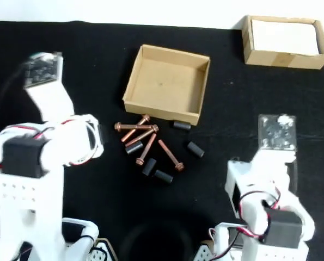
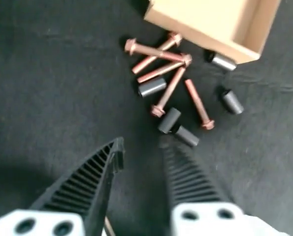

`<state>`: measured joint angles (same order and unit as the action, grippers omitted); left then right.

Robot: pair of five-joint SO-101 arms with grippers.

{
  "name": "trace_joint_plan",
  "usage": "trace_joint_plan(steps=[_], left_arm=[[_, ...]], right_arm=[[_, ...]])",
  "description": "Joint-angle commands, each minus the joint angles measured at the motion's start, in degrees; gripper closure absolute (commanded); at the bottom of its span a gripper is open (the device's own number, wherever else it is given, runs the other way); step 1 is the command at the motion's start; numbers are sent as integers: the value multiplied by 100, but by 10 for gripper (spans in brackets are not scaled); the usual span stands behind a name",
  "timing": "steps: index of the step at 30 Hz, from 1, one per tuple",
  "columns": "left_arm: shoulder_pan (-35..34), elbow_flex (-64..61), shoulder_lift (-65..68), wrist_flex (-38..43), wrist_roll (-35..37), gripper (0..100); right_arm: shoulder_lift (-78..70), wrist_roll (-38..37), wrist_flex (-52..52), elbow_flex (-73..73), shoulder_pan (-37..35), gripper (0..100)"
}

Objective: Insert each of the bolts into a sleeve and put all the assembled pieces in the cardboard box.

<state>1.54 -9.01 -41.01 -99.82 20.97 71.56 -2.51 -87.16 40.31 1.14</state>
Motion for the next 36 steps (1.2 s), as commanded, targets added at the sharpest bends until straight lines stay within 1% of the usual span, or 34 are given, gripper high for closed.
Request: trace_joint_plan(steps=[1,3,5,7,10,12,14,15,17,20,24,27,31,36], left_arm=[[-119,-532,66,422,62,546],[-163,-1033,57,941,70,521],[-303,-1604,57,1398,176,538],[-426,-2105,57,1925,387,579],[-611,-2686,48,2708,633,680],[-655,-2888,48,3042,642,766],[-655,-3002,48,3235,615,848],[-646,-3020,48,3305,598,881],[-637,-3029,84,3367,598,924],[-611,-3081,92,3367,598,905],[-453,-3442,92,3429,642,764],[-462,-3952,92,3921,844,684],[-462,-4690,84,4607,993,688],[-462,-5191,75,5222,1143,740]], right_arm=[[-892,360,-215,-312,-127,687],[-1903,448,-734,-866,-224,687],[-3037,492,-1323,-1631,-470,687],[-3969,457,-1402,-2334,-769,688],[-4892,404,-1385,-3002,-1174,693],[-5358,246,-1376,-3363,-1499,742],[-5789,88,-1341,-3723,-1648,821],[-5956,44,-1226,-3855,-1666,840],[-6273,9,-1015,-4075,-1666,833],[-6703,0,-796,-4215,-1666,811],[-7363,0,-541,-4189,-1666,721],[-8004,0,-514,-4224,-1675,735],[-8699,0,-251,-4242,-1675,790],[-8884,-9,119,-4207,-1833,800]])
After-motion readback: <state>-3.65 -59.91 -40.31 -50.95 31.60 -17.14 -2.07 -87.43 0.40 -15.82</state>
